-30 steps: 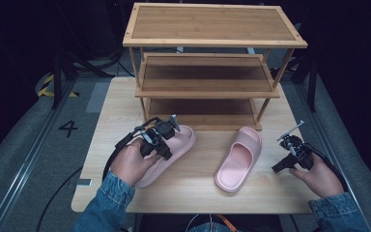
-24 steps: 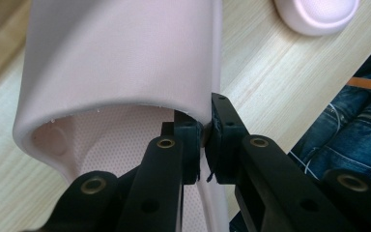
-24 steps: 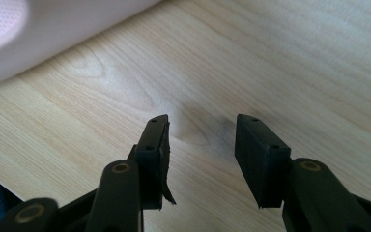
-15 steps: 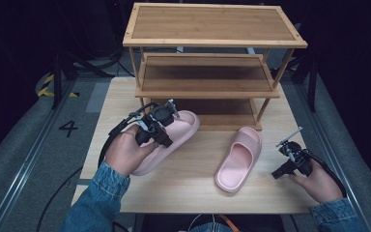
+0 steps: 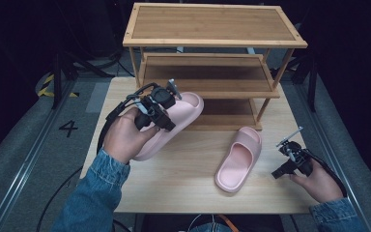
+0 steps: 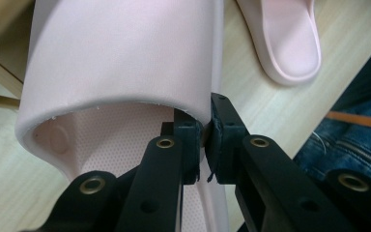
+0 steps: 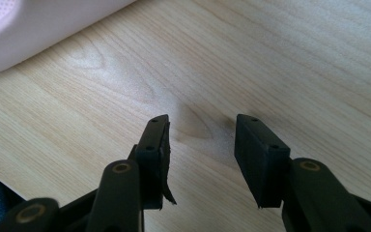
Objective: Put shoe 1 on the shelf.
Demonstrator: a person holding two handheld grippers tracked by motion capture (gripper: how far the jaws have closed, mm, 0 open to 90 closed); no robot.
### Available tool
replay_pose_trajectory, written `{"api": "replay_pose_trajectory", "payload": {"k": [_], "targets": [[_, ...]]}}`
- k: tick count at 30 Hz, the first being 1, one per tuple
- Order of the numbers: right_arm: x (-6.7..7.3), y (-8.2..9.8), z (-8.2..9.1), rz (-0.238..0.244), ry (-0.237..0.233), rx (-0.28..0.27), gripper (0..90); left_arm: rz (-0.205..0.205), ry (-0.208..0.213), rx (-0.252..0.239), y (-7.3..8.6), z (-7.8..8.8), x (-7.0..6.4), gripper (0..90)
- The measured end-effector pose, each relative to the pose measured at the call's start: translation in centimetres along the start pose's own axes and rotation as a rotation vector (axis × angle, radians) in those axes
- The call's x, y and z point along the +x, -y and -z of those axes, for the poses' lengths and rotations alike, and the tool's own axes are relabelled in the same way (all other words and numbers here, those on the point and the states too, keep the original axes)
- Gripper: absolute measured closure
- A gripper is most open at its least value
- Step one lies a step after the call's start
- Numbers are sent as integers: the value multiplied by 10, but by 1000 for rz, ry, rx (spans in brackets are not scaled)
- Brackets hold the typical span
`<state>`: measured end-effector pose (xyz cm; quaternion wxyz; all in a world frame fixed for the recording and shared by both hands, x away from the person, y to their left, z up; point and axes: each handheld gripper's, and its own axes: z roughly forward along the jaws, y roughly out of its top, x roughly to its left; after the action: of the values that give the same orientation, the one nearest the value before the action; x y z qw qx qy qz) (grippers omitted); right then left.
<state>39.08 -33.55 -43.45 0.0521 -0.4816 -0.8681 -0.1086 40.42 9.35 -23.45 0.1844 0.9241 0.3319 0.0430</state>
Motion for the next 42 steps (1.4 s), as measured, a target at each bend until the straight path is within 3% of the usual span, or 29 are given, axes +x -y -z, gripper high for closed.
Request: {"api": "replay_pose_trajectory", "payload": {"k": [3,10,12,21,24,30,33,36,37,42], "targets": [[-1,0,2,1,0,-7,570,10,-1,-8,-8,5,6,832],[0,-1,1,4,0,1,569,57,-45,-24,-26,7,25,833],[0,-1,1,5,0,1,570,54,-55,-27,-31,7,30,833],[-1,-1,0,11,-2,-5,571,94,-95,-70,-52,-3,48,834],[0,0,-1,14,4,-6,572,89,-102,-75,-58,-7,51,837],[1,1,-2,22,2,0,581,74,-159,-56,-77,-14,54,841],[2,2,-1,21,0,-1,577,75,-192,-65,-83,-18,53,842],[3,2,-1,27,0,-4,577,109,-195,-83,-88,-23,52,842],[3,2,-1,28,-3,-5,577,83,-213,-74,-90,-24,54,842],[4,3,-2,37,0,-2,577,92,-239,-76,-98,-32,53,842]]}}
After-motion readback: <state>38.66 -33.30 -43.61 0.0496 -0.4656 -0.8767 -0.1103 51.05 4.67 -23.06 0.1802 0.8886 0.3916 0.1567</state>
